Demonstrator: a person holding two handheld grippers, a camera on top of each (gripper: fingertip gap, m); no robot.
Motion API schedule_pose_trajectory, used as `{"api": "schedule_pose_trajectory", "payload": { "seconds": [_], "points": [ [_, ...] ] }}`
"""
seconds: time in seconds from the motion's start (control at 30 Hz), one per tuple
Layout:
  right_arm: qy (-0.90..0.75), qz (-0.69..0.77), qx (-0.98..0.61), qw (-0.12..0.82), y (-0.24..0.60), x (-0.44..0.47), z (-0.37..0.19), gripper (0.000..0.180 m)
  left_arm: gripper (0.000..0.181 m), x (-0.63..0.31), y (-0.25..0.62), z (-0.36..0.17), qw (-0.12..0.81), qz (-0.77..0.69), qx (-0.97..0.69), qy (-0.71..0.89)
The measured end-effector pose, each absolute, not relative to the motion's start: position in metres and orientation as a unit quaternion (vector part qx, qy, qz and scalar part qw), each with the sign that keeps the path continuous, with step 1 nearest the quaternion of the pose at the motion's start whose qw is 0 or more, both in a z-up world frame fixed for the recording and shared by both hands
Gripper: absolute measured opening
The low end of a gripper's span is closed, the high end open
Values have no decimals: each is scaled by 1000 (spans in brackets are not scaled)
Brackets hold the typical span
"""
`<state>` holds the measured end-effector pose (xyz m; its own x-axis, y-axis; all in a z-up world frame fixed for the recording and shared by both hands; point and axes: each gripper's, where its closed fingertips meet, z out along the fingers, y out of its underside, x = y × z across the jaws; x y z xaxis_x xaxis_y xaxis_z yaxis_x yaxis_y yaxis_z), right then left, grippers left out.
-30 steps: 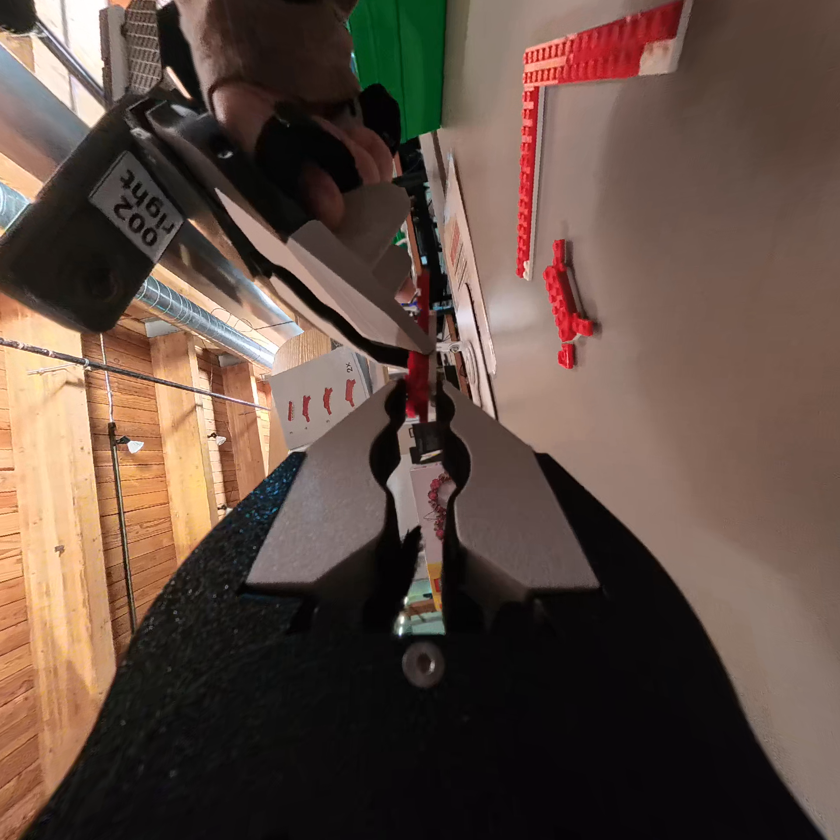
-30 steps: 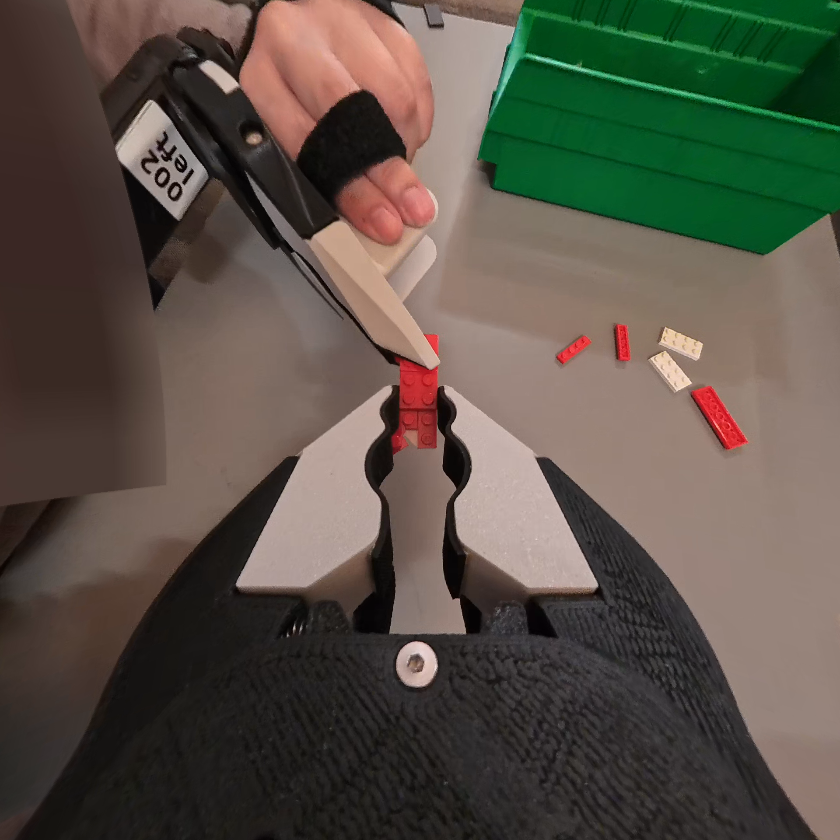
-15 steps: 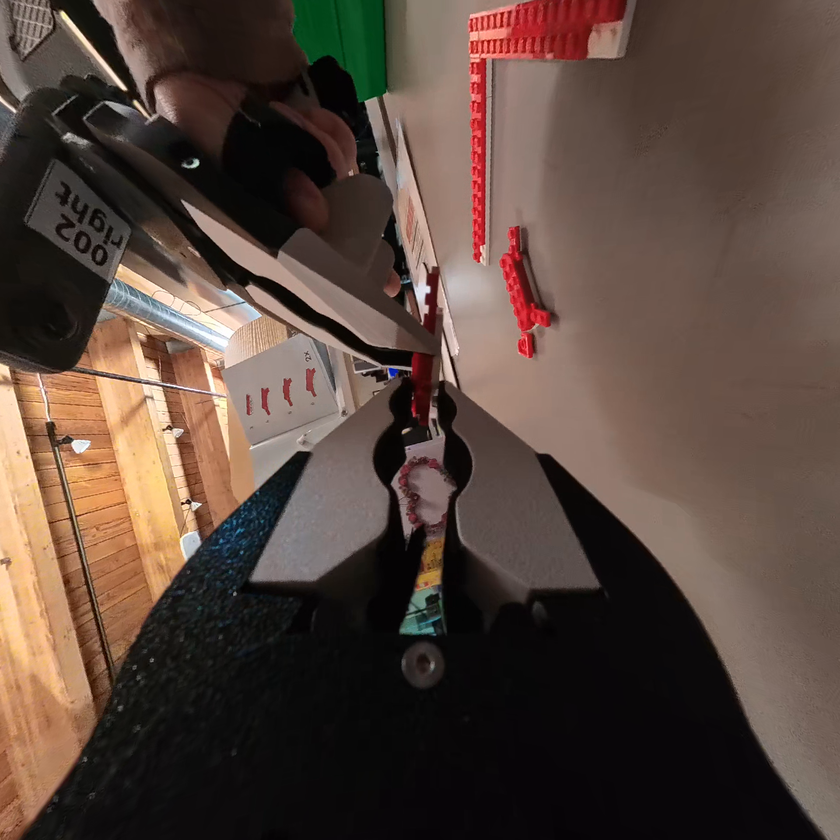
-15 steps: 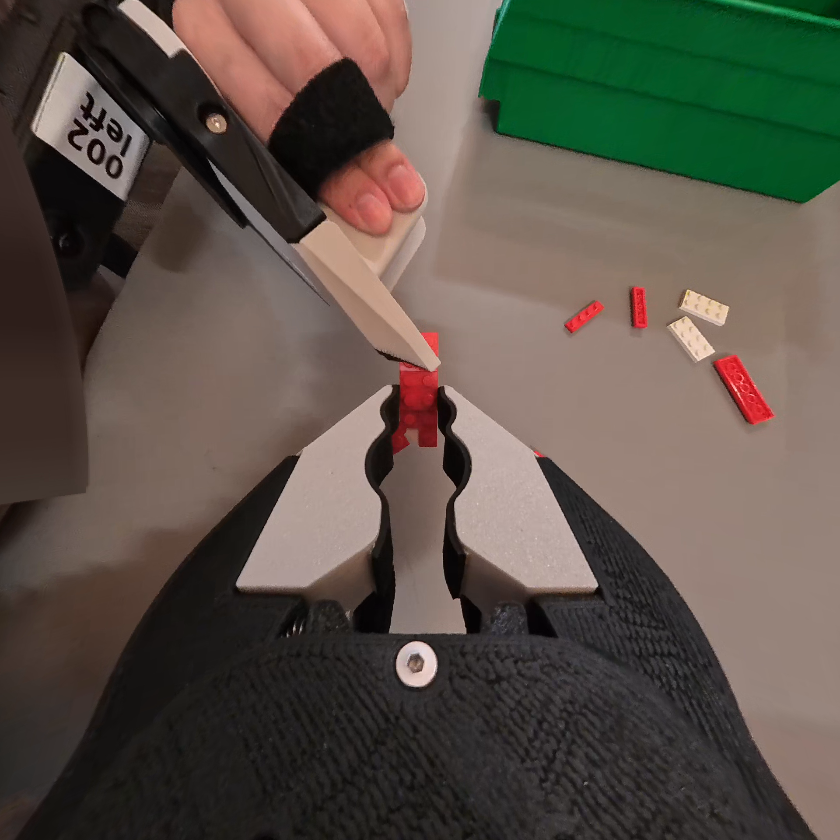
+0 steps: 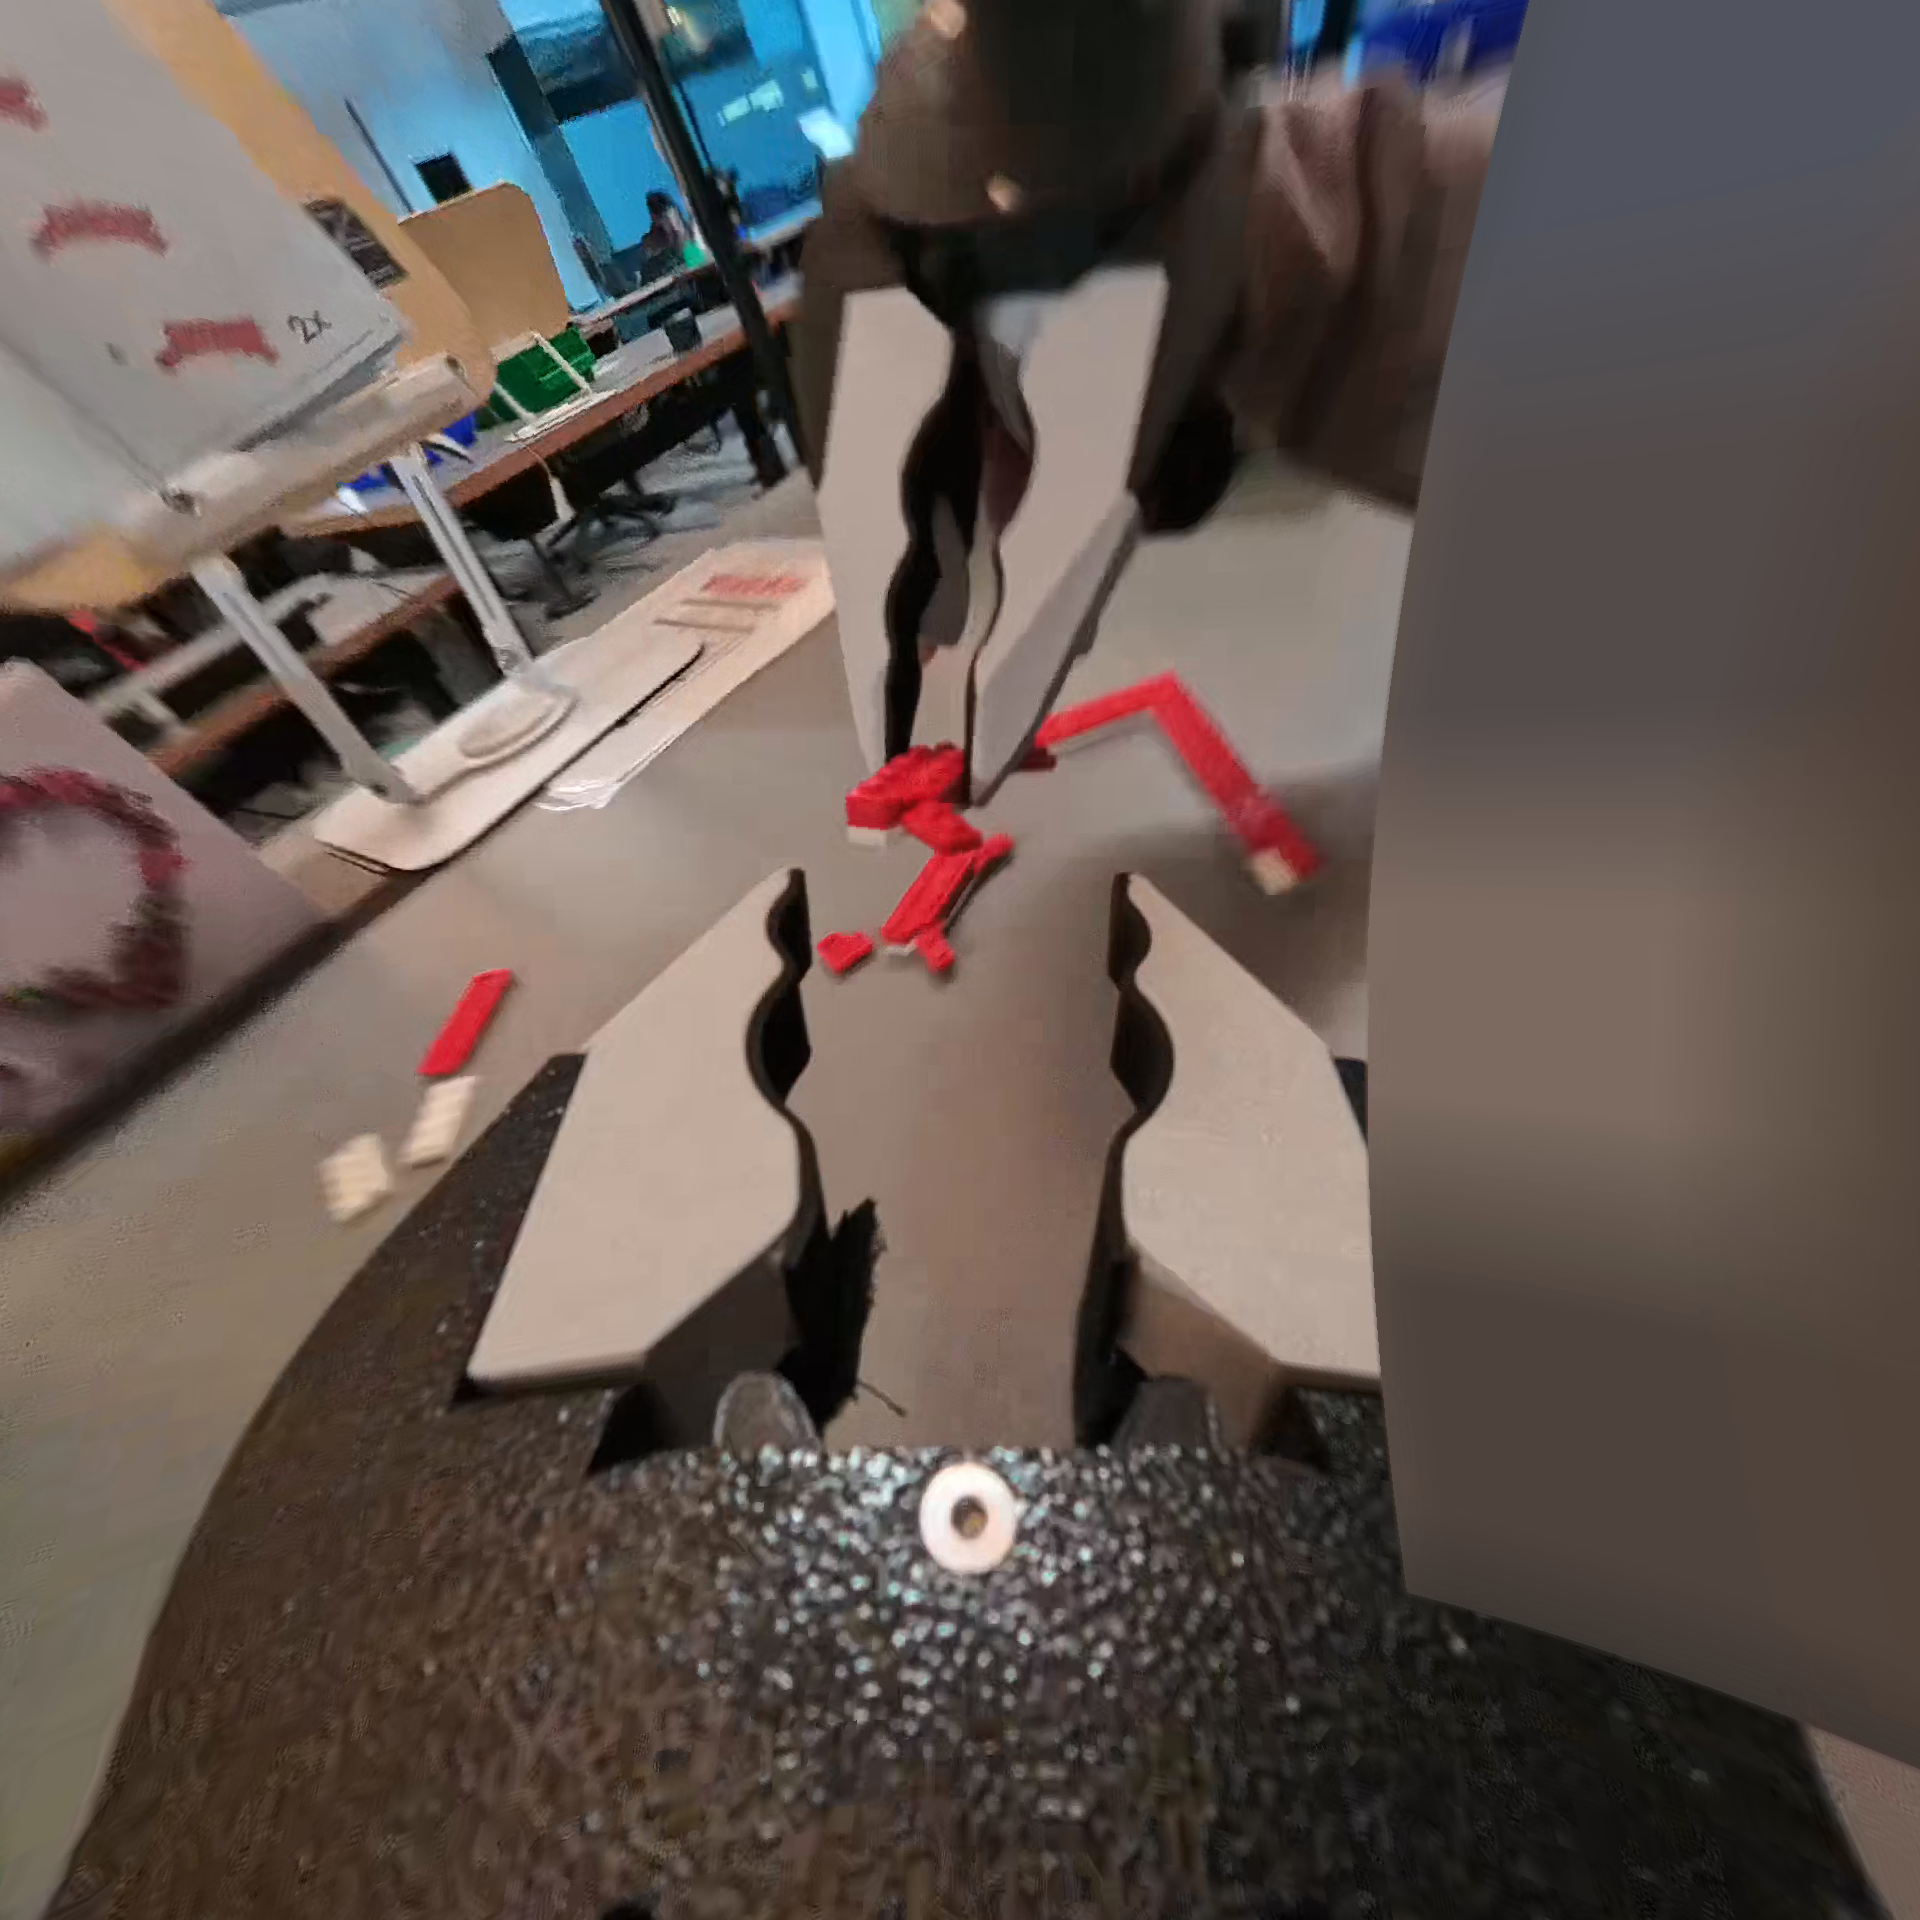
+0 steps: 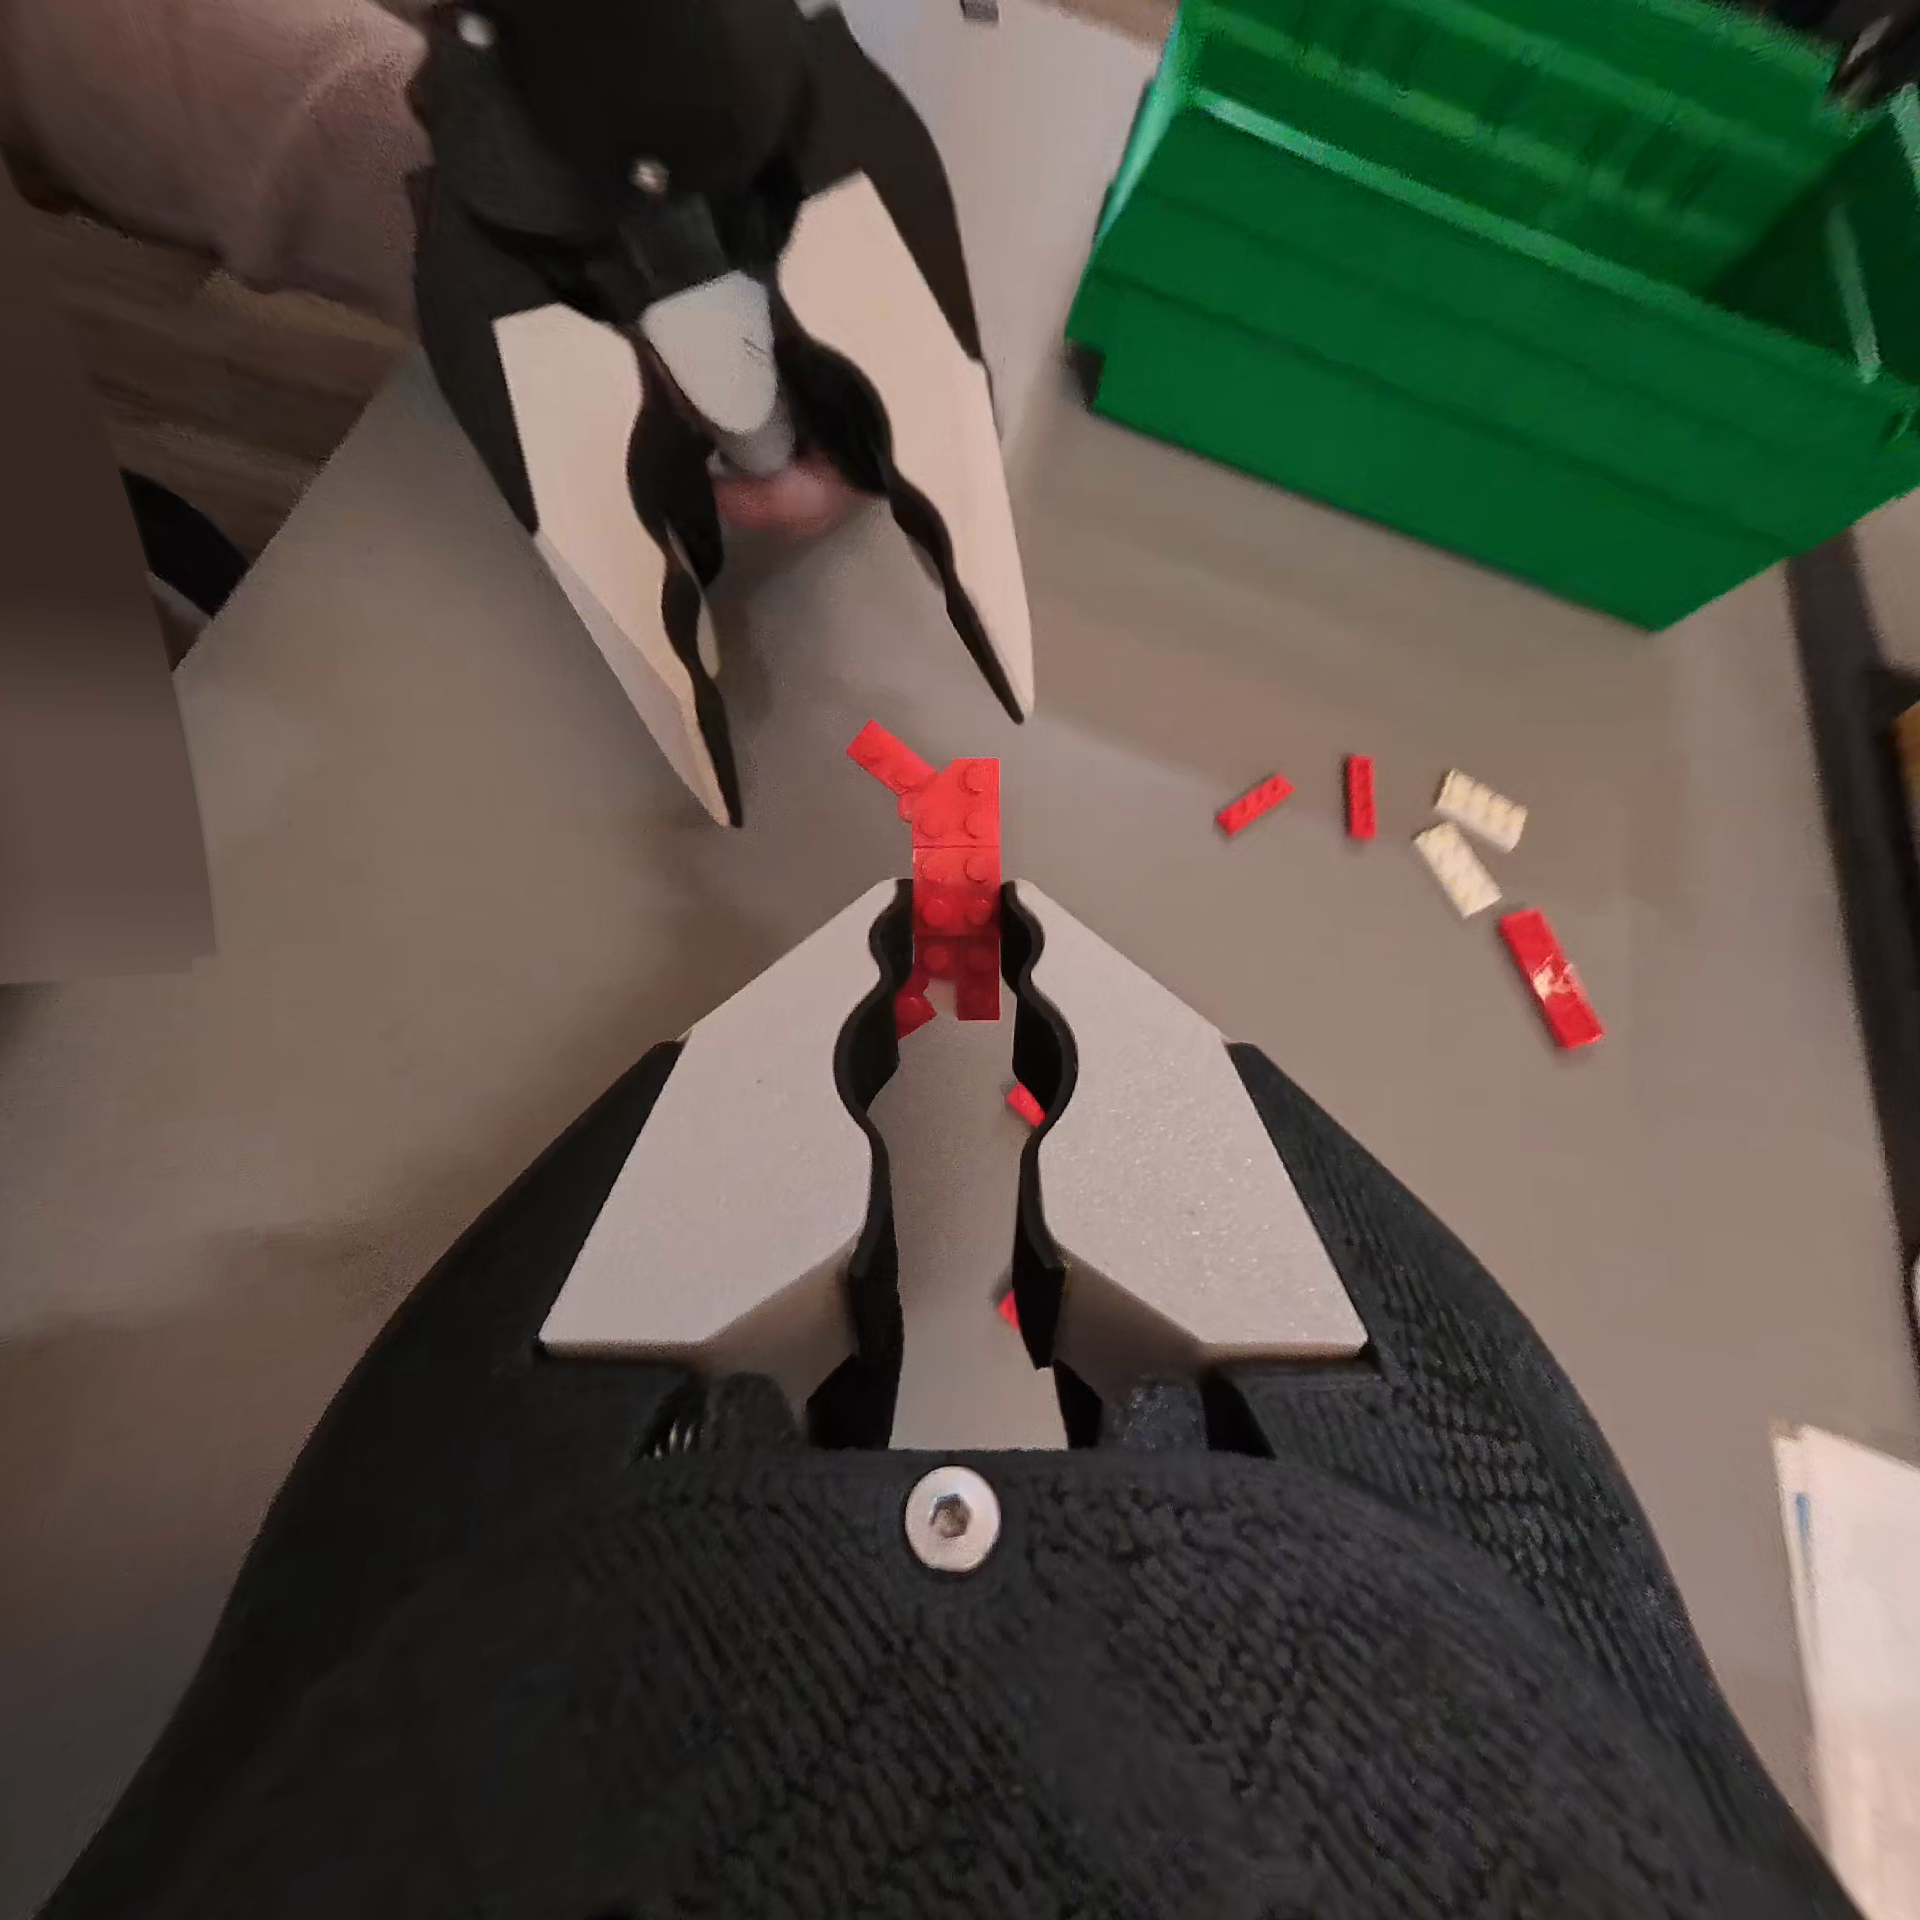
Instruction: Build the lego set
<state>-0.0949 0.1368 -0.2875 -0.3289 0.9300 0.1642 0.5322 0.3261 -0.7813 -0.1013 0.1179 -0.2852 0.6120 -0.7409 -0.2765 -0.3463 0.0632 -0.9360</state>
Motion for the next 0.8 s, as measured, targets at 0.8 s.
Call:
{"api": "schedule_pose_trajectory", "payload": {
  "seconds": [0.8],
  "points": [
    [-775,226,-453,379,146,-95,-280,25,10,-133,131,-273,443,-534,-720,-16]
  ]
}}
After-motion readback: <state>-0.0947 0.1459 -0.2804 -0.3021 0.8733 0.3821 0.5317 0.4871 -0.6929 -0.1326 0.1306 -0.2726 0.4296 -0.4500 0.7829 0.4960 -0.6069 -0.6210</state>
